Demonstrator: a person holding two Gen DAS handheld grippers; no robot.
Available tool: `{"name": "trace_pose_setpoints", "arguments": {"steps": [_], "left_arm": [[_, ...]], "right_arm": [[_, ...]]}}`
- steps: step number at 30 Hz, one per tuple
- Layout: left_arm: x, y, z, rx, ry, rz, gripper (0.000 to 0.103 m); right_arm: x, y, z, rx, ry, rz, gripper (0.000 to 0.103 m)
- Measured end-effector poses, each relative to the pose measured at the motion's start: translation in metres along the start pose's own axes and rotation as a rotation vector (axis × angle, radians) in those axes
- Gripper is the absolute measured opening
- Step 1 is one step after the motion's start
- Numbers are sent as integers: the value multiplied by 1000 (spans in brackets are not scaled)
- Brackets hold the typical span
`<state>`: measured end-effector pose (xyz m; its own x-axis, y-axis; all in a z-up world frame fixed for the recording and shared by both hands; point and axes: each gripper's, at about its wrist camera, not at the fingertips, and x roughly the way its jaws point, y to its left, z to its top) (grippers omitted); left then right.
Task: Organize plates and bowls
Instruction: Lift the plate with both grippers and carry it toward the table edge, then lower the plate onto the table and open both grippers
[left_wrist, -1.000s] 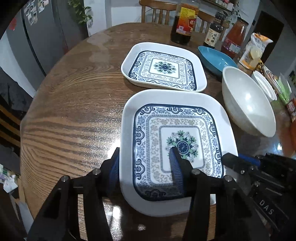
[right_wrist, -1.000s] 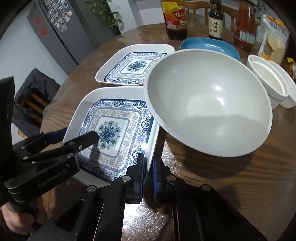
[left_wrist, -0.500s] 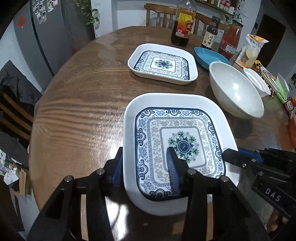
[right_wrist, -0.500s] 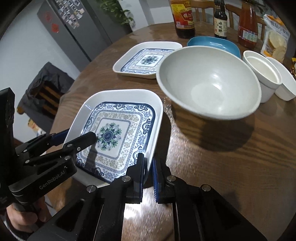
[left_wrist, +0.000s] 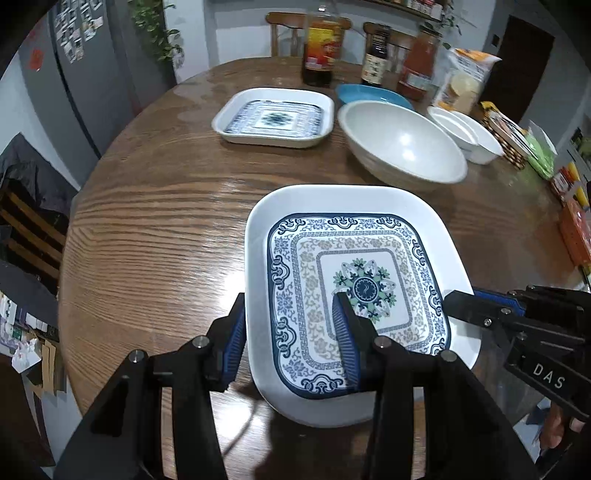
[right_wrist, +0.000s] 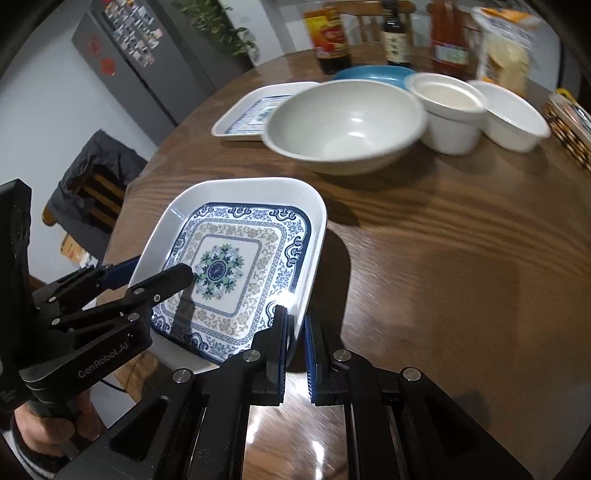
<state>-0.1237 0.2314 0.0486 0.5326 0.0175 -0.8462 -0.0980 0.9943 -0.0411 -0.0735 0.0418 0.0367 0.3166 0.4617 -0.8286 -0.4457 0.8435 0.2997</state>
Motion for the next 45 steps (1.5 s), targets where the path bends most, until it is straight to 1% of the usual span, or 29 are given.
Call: {"name": "trace_pose_setpoints", "arguments": {"steps": [7,13,17,20,25,26,27,28,30,31,32,33,36,38,41,45], "left_arm": [[5,-48,-1,69,-3,-53,43],[15,-86,2,123,2,-111,44],[23,-106,5,149,8,-142,44],[30,-115,9,152,18,-154,45],[36,-125,8,177,26,-140,46],[36,-126,8,181,26,-137,46],[35,-127,7,188,23,-133,46],[34,-128,7,194,16,-133,48],[30,-128,8,204,0,-127,56],[29,-128,8,204,-7,-126,63],[27,-127,9,200,-13,-125,67],[24,-126,10,196,-21,-126,67],[18,-123,12,197,-44,-107,70],[13,-120,13,195,-64,-87,77],[5,-114,17,180,-94,-70,83],[-1,-105,22,160,-118,-45,87]], "right_arm": [[-25,-42,-21,94,-35,-62,11],[-36,-72,-30,153,-63,-117,11],[-42,-89,-36,195,-78,-135,11],[-43,-95,-39,217,-90,-148,11],[-46,-97,-38,220,-96,-171,11],[-46,-97,-38,219,-95,-184,13],[-47,-98,-37,219,-97,-197,17],[-48,-99,-35,219,-102,-208,21],[-53,-100,-34,227,-117,-204,29],[-55,-101,-32,230,-127,-199,34],[-57,-101,-31,231,-134,-197,36],[-60,-101,-29,234,-144,-194,40],[-65,-99,-25,236,-174,-172,43],[-68,-95,-22,229,-189,-166,44],[-68,-90,-19,219,-195,-162,47],[-67,-79,-14,189,-195,-168,48]]}}
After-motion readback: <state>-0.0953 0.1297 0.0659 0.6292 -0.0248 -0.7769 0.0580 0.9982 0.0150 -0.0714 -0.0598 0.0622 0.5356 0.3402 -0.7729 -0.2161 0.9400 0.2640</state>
